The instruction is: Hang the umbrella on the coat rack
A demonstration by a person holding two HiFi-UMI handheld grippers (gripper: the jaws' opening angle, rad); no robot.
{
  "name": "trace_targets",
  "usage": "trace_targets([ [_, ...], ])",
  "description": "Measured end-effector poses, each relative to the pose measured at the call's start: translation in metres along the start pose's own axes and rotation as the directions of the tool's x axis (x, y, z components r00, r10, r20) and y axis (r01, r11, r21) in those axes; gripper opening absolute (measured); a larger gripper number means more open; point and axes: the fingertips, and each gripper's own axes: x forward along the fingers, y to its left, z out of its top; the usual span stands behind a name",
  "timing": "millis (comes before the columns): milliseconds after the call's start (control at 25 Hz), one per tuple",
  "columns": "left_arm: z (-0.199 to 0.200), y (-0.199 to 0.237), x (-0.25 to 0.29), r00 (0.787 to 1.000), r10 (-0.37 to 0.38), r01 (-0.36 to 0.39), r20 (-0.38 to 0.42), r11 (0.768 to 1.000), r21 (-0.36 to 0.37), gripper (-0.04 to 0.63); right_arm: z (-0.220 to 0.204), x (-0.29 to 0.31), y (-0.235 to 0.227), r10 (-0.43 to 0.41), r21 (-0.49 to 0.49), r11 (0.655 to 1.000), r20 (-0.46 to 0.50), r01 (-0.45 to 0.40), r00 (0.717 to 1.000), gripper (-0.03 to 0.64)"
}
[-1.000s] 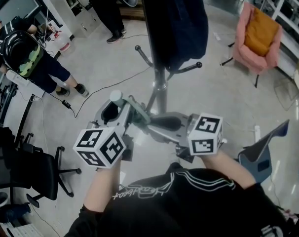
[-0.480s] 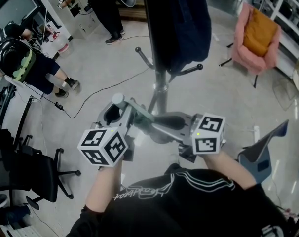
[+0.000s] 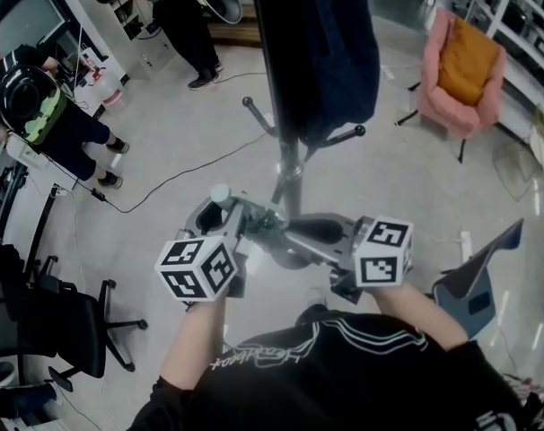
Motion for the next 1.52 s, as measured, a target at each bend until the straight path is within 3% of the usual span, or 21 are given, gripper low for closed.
trace_targets([
  [680, -0.073, 0.028, 0.032, 0.987, -0.013, 0.017, -0.158, 1.0, 0.023, 0.161, -0.012, -0.034, -0.019, -0.072, 0.059, 0.996, 0.028, 0.071, 0.997, 0.071],
  [880, -0.09, 0.022, 0.035, 0.978, -0.071, 0.088, -0.194, 0.993, 0.084, 0.166, -0.014, -0.041, -0.024, -0.091, 0.074, 0.993, 0.032, 0.088, 0.995, 0.071],
  [1080, -0.113, 0.001, 0.042, 0.95, -0.154, 0.201, -0.273, 0.967, 0.154, 0.172, -0.013, -0.049, -0.028, -0.114, 0.081, 0.991, 0.039, 0.111, 0.993, 0.071],
  [1320, -0.122, -0.015, 0.04, 0.921, -0.271, 0.306, -0.279, 0.948, 0.09, 0.172, -0.015, -0.054, -0.027, -0.141, 0.09, 0.986, 0.043, 0.137, 0.989, 0.071],
  [1520, -0.124, -0.01, 0.025, 0.925, -0.276, 0.298, -0.262, 0.953, 0.047, 0.178, -0.014, -0.058, -0.02, -0.15, 0.089, 0.985, 0.054, 0.145, 0.987, 0.071],
])
